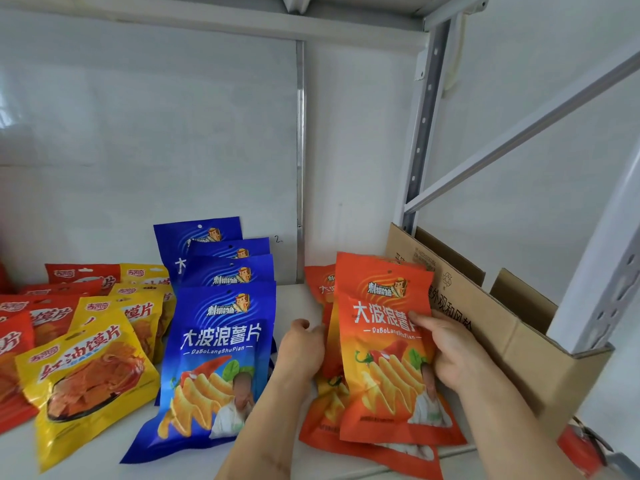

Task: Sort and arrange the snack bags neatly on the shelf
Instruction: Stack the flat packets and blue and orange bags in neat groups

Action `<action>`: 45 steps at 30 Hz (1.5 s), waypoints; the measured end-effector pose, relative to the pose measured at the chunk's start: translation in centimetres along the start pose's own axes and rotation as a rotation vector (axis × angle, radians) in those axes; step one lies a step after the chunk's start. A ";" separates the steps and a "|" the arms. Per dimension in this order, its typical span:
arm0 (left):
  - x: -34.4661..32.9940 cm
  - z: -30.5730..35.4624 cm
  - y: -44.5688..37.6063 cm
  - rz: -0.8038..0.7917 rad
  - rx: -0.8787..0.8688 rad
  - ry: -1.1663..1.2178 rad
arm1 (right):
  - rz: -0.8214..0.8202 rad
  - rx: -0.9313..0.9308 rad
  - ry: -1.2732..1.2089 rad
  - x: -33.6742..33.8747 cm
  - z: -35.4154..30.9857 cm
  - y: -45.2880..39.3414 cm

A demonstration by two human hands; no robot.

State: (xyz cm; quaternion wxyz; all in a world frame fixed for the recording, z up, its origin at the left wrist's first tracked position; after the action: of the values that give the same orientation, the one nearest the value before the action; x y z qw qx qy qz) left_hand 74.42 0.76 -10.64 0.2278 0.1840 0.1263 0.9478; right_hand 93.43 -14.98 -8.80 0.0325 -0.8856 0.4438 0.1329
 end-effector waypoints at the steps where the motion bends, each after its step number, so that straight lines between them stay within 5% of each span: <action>1: -0.3 -0.1 -0.1 -0.047 0.018 0.004 | -0.010 0.006 -0.008 -0.1 -0.1 0.1; 8: 0.0 0.2 -1.2 -0.050 0.096 0.414 | -0.080 -0.003 -0.034 0.0 -0.5 0.8; 14: -0.6 2.4 -2.0 -0.123 0.135 0.774 | -0.046 -0.038 0.198 1.2 0.4 1.6; 31: -4.2 5.1 -0.4 -0.333 -0.178 0.603 | 0.027 0.026 0.322 2.0 1.2 -0.3; 38: -4.5 4.5 -1.3 -0.296 -0.121 0.647 | 0.058 0.044 0.260 2.0 2.0 -1.0; 45: -2.3 3.6 -2.5 -0.093 0.186 0.781 | 0.072 0.044 0.249 2.2 2.7 -1.2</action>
State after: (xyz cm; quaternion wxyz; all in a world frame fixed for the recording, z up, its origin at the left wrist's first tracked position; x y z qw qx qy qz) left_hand 78.76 2.35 -8.84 0.1878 -0.1761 0.2971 0.9195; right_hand 95.07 -15.52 -12.08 -0.0085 -0.8778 0.4788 0.0131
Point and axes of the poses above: each hand's wrist, its own y-axis away from the middle knuckle, its own x-axis out of the back of the hand, z = x × y, the point moved 9 cm from there along -y, towards the middle knuckle, and after that the axes turned 10 degrees about x, right-handed, at the moved point
